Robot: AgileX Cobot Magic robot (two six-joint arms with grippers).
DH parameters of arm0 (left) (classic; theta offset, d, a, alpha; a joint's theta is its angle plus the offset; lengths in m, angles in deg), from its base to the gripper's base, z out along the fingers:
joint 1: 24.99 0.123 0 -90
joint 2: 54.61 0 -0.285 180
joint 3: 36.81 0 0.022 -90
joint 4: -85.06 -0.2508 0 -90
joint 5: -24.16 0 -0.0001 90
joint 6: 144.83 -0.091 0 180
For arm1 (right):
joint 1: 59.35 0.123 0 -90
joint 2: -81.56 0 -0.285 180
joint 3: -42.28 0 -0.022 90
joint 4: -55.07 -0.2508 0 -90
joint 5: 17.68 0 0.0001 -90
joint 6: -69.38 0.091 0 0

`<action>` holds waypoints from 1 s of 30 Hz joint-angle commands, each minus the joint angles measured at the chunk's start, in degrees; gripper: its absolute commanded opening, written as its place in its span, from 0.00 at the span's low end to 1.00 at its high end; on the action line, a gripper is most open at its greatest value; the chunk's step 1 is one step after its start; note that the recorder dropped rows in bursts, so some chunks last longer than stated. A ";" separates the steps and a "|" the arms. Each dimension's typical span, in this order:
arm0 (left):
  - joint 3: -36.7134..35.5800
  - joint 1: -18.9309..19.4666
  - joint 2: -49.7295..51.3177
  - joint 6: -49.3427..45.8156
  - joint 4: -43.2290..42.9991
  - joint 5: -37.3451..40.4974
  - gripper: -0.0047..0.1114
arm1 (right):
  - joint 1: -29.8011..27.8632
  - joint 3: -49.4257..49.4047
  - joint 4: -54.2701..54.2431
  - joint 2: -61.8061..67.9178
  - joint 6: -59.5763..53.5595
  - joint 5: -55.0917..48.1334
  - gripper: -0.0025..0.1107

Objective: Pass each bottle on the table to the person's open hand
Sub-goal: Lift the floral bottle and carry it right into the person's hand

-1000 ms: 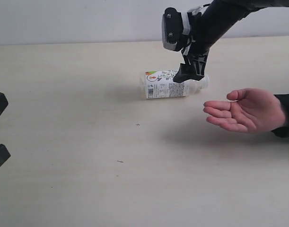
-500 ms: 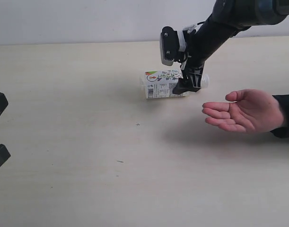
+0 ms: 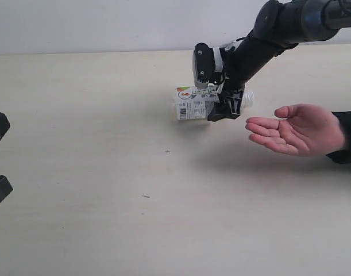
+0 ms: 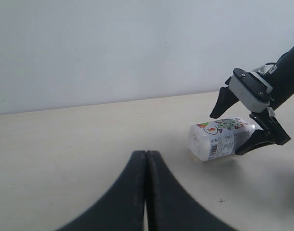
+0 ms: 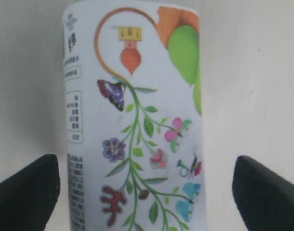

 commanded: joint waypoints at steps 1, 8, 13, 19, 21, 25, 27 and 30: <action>-0.30 0.16 -0.33 -0.19 -0.18 -0.59 0.04 | -0.05 0.57 -1.40 -0.14 -0.90 0.89 0.64; -0.30 0.16 -0.33 -0.19 -0.18 -0.59 0.04 | 0.25 0.57 -0.83 -0.27 -0.90 0.45 0.03; -0.30 0.16 -0.33 -0.19 -0.18 -0.59 0.04 | 1.93 0.57 -0.81 -2.18 -0.90 0.99 0.02; -0.30 0.16 -0.33 -0.19 -0.18 -0.59 0.04 | 3.89 0.57 -0.81 -6.59 3.40 2.27 0.02; -0.30 0.16 -0.33 -0.19 -0.18 -0.59 0.04 | 3.88 0.57 -0.59 -9.17 8.97 2.27 0.02; -0.30 0.16 -0.33 -0.19 -0.18 -0.59 0.04 | 3.88 0.57 2.80 -15.42 24.02 2.14 0.02; -0.30 0.16 -0.33 -0.19 -0.18 -0.59 0.04 | 3.88 0.57 5.77 -18.17 35.25 2.14 0.02; -0.30 0.16 -0.33 -0.19 -0.18 -0.59 0.04 | 3.88 0.57 14.70 -22.18 61.05 0.40 0.02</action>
